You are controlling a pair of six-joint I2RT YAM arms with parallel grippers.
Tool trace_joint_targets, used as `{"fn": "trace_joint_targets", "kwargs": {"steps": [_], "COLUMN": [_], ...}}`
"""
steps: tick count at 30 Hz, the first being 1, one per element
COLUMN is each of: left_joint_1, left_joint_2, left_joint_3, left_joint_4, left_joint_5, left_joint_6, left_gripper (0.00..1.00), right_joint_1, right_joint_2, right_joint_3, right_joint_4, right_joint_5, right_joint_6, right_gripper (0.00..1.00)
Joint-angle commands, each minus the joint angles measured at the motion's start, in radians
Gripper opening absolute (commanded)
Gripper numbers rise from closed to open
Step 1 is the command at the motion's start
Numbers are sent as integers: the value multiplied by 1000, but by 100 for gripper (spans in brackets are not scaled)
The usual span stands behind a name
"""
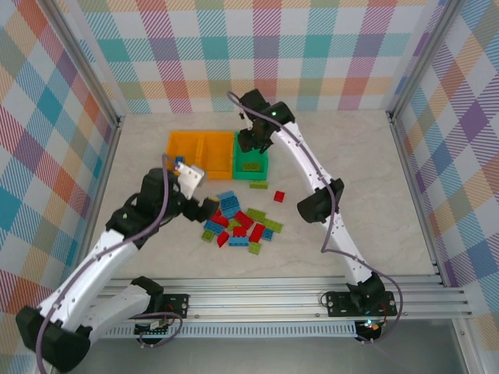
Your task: Sort the legos into containers by color
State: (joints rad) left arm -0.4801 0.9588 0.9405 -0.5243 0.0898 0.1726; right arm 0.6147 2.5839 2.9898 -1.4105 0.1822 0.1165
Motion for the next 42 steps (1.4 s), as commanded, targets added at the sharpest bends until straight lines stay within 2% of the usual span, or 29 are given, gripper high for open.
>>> {"fn": "trace_joint_targets", "kwargs": {"steps": [1, 3, 6, 7, 11, 13, 19, 23, 28, 39, 42], "left_joint_1": [-18, -19, -30, -33, -35, -34, -20, -4, 12, 25, 29], "left_joint_2": [119, 212, 342, 383, 574, 685, 897, 970, 1005, 1000, 997], "left_joint_3": [135, 154, 171, 180, 238, 301, 403, 434, 435, 406, 392], "left_joint_4": [-183, -199, -157, -138, -73, -92, -72, -54, -36, -45, -36], "left_joint_5": [-131, -147, -135, -134, -145, -164, -163, -144, -105, -189, -221], "left_joint_6": [-272, -319, -329, -329, -283, -259, -236, -243, -263, -309, -324], "left_gripper": [89, 87, 86, 86, 87, 87, 86, 77, 67, 40, 37], "right_joint_1": [3, 3, 2, 2, 3, 7, 15, 16, 16, 16, 16], "right_joint_2": [-228, -359, -621, -698, -1003, -1127, -1334, -1385, -1384, -1348, -1345], "right_joint_3": [-181, -359, -699, -788, -1133, -1288, -1562, -1642, -1657, -1628, -1621], "right_joint_4": [-135, -129, -7, 25, 159, 233, 348, 391, 398, 430, 439], "right_joint_5": [22, 37, 15, -3, -225, -320, -425, -466, -431, -424, -421], "right_joint_6": [-125, -169, -208, -207, -175, -126, 9, 58, 72, 99, 120], "right_gripper": [65, 74, 97, 100, 100, 100, 100, 100, 100, 100, 100]}}
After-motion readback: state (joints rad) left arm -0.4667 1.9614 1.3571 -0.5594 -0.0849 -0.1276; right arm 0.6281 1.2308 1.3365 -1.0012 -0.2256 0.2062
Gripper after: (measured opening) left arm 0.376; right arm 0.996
